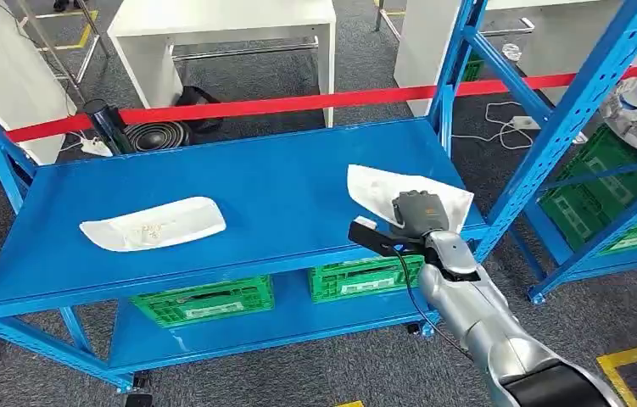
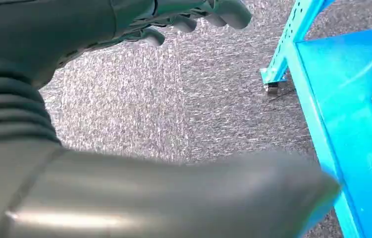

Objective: Take the parts from the cabinet and place them on the table.

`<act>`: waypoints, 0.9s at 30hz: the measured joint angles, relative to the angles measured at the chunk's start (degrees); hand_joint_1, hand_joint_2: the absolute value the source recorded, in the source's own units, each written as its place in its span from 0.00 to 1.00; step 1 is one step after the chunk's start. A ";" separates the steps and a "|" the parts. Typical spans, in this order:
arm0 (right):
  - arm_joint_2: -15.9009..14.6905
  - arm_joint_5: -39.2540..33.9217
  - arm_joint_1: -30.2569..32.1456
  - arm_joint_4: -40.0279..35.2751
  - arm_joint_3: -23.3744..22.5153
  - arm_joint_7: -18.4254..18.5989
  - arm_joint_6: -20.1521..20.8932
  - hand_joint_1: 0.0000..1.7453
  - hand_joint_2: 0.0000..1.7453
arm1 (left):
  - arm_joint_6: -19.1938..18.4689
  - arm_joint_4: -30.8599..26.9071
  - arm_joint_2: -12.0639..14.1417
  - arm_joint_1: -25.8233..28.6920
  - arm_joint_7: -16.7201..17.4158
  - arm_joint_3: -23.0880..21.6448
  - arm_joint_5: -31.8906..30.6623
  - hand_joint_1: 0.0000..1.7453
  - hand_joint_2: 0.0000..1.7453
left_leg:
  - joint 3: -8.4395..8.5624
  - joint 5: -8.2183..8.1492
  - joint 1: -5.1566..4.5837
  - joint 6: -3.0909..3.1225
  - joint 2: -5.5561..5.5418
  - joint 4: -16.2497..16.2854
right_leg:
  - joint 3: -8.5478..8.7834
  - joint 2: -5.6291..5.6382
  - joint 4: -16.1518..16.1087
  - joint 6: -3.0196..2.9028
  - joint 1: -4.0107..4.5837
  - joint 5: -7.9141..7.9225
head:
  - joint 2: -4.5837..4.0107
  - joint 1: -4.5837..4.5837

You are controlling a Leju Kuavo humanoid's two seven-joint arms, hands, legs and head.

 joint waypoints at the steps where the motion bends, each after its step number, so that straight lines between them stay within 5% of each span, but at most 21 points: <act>1: 0.00 0.07 0.00 -0.13 0.00 0.02 -0.11 1.00 1.00 | 0.35 -0.02 0.00 0.00 -0.70 -0.22 -0.79 0.00 1.00 | 0.00 0.00 0.00 0.00 0.00 0.00 | 0.00 0.00 0.00 0.01 0.00 -0.01 | 0.00 0.00; 27: -0.37 -0.89 -0.32 -5.48 -1.77 -0.07 -4.02 1.00 1.00 | -1.20 -0.17 0.22 -1.37 -2.02 -2.71 -0.14 0.00 1.00 | -0.03 -0.06 -0.01 0.04 0.00 0.00 | 0.00 -0.02 -0.01 0.03 -0.01 -0.09 | 0.00 0.00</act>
